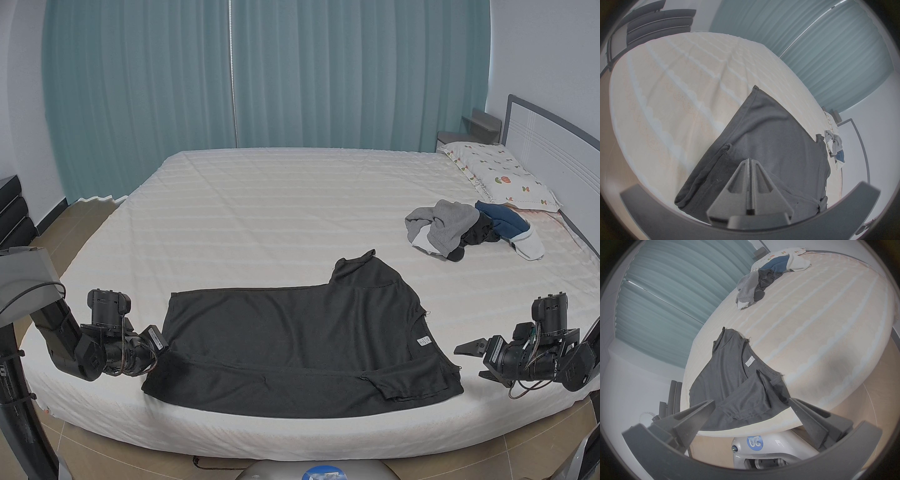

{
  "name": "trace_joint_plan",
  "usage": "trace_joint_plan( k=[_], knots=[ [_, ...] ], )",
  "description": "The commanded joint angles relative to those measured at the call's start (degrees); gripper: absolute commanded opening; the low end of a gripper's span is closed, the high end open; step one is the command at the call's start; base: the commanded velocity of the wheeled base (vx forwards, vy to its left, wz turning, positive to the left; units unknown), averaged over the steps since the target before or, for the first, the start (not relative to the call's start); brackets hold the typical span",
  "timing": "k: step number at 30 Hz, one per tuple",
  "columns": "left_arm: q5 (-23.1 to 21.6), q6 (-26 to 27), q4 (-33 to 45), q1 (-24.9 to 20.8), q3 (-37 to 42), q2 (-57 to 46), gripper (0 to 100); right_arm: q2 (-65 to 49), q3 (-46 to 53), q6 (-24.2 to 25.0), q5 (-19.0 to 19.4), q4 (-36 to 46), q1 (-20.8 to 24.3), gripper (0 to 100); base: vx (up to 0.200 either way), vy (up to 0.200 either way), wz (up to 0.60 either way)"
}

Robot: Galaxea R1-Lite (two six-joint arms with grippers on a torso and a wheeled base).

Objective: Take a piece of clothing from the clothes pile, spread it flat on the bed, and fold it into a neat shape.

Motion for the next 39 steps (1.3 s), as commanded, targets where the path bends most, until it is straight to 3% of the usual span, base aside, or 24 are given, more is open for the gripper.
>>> trace_joint_plan(
  k=[1, 3, 4, 31, 32, 39],
  knots=[
    [0.1, 0.0, 0.0, 0.4, -0.2, -0.7, 0, 0.5, 0.6, 0.1, -0.1, -2.0, 0.0, 100, 0.0, 0.0, 0.0],
    [0.1, 0.0, 0.0, 0.5, -0.3, -0.2, 0, 1.6, 1.4, 0.1, -0.3, -4.1, 0.0, 100, 0.0, 0.0, 0.0],
    [0.1, 0.0, 0.0, 0.5, -0.4, -0.1, 100, 2.1, 1.6, 0.1, -0.3, -4.6, 0.0, 100, 0.0, 0.0, 0.0],
    [0.1, 2.6, -0.5, -0.6, -1.9, 4.8, 100, 2.4, 2.5, 0.2, -0.1, -5.5, 0.3, 100, 0.0, 0.0, 0.0],
    [0.1, 2.6, -0.5, -0.6, -1.8, 4.7, 0, 2.4, 2.5, 0.2, -0.1, -5.6, 0.3, 100, 0.0, 0.0, 0.0],
    [3.0, 2.7, -0.4, -0.2, -1.4, 4.3, 0, 2.4, 2.5, 0.2, -0.2, -5.6, 0.2, 100, 0.0, 0.0, 0.0]
  ],
)
